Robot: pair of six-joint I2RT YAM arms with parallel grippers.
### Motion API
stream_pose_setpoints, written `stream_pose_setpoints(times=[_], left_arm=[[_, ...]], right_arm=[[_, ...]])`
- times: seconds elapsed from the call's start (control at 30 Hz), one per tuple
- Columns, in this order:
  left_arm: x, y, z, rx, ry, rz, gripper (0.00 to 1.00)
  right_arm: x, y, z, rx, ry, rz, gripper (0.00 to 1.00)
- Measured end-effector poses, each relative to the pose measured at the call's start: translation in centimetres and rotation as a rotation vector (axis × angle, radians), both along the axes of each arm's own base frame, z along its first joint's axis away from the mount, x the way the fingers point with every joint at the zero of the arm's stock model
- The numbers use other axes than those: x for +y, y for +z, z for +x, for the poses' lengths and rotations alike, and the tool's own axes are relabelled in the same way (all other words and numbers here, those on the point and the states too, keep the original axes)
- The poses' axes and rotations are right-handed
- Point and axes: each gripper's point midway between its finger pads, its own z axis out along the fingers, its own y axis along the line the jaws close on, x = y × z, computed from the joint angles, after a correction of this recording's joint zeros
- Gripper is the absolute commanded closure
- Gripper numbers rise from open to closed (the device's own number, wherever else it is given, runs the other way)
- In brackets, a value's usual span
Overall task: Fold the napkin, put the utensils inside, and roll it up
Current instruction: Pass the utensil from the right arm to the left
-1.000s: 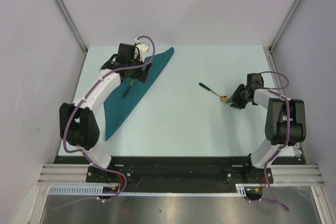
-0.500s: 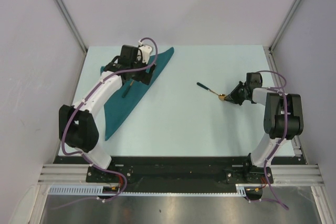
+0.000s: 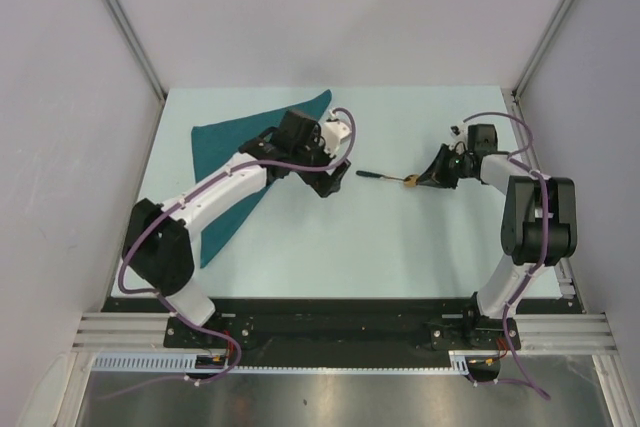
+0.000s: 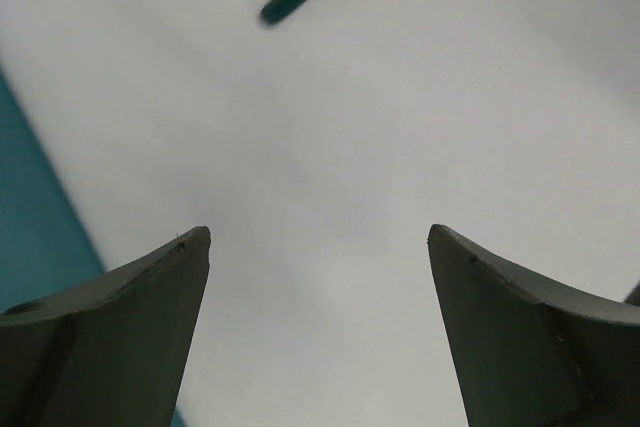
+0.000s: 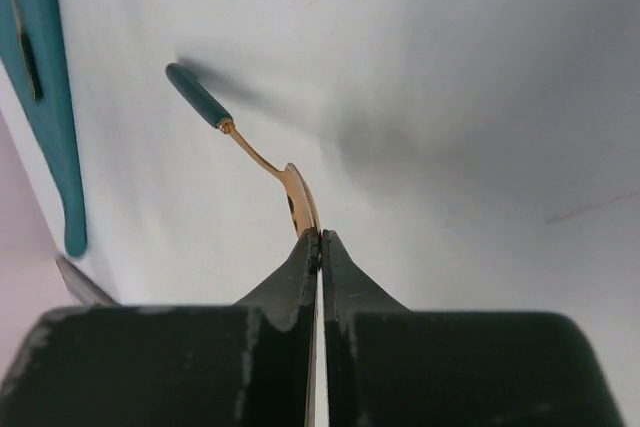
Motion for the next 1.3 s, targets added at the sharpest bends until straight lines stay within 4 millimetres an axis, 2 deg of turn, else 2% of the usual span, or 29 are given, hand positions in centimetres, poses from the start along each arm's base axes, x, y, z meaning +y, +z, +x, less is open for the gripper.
stream_pose_setpoints(times=[0.07, 0.2, 0.43, 0.53, 0.63, 0.8, 1.0, 1.27, 1.3], left_arm=[[-2.1, -0.5, -1.5, 0.018, -0.078, -0.011, 0.07], [-3.7, -2.5, -3.1, 0.064, -0.163, -0.001, 0.07], [-5.0, -8.3, -5.9, 0.196, -0.271, 0.07, 0.12], [-5.3, -11.3, -7.3, 0.267, -0.312, 0.107, 0.14], [-5.0, -13.1, -8.9, 0.323, -0.34, 0.13, 0.18], [-5.3, -14.2, -9.6, 0.337, -0.368, 0.149, 0.27], [-5.6, -14.4, -9.4, 0.309, -0.368, 0.167, 0.27], [-6.4, -14.6, -9.2, 0.234, -0.365, 0.217, 0.32], [-6.5, -14.7, -9.1, 0.225, -0.363, 0.223, 0.35]], right_arm=[[1.3, 0.5, -0.8, -0.013, 0.097, 0.011, 1.0], [4.4, 1.0, -3.7, -0.009, 0.291, 0.101, 1.0], [7.7, -0.7, -7.3, 0.075, 0.508, 0.204, 1.0], [8.4, -1.2, -8.2, 0.098, 0.555, 0.219, 1.0], [8.3, -1.1, -8.4, 0.096, 0.569, 0.227, 1.0], [7.9, -1.2, -7.9, 0.087, 0.567, 0.236, 1.0], [7.6, -2.0, -8.2, 0.117, 0.563, 0.234, 1.0], [7.5, -2.8, -8.5, 0.149, 0.564, 0.211, 1.0], [7.5, -2.8, -8.6, 0.15, 0.564, 0.209, 1.0]])
